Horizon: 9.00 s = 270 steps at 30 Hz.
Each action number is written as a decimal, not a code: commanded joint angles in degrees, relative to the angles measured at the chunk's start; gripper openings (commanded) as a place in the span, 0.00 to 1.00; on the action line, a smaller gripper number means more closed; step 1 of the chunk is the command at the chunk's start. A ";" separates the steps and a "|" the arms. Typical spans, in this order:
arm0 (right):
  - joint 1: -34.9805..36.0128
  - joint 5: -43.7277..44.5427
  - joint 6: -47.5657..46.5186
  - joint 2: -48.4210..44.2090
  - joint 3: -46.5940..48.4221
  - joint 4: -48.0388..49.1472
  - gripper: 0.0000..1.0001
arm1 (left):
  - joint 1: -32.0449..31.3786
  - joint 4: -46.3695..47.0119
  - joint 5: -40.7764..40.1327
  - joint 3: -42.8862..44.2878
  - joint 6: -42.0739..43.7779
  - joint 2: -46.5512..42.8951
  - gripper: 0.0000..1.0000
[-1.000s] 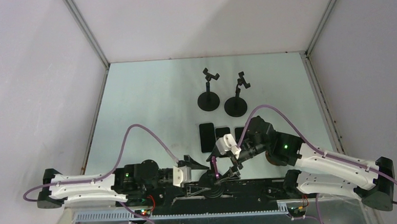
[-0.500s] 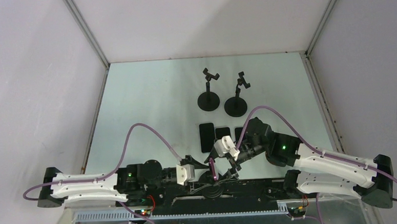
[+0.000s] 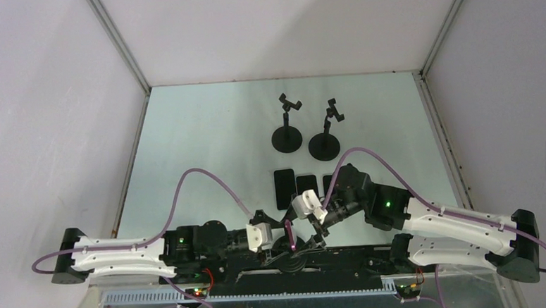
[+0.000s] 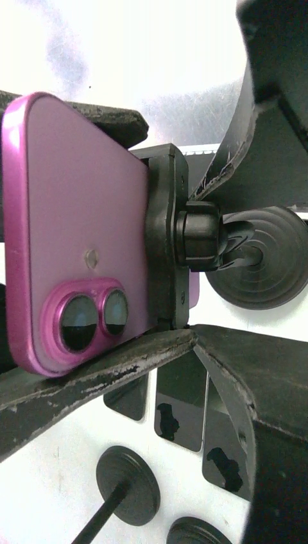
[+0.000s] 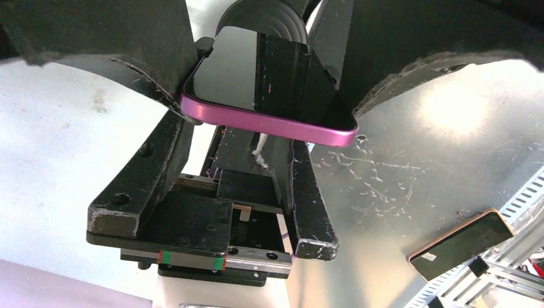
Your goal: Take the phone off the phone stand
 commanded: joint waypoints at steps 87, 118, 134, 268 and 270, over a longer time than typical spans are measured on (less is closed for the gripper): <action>7.47 15.39 9.06 1.40 -8.08 13.48 0.00 | -0.14 12.46 -7.56 -5.61 -5.95 -9.29 0.49; 7.46 16.19 10.23 -1.15 -8.08 9.95 0.58 | -0.09 12.31 -6.55 -4.28 -4.49 -7.96 0.00; 6.60 9.68 13.16 -1.15 -8.08 12.66 0.86 | -0.09 11.62 -6.26 -3.83 -5.20 -6.89 0.00; -17.19 4.81 -23.88 25.97 10.02 -3.03 0.00 | -17.65 12.15 5.15 -2.70 -2.01 2.15 0.00; -17.14 4.89 -21.84 24.72 10.02 -2.75 0.00 | -17.65 10.78 3.20 -2.56 -1.81 1.36 0.00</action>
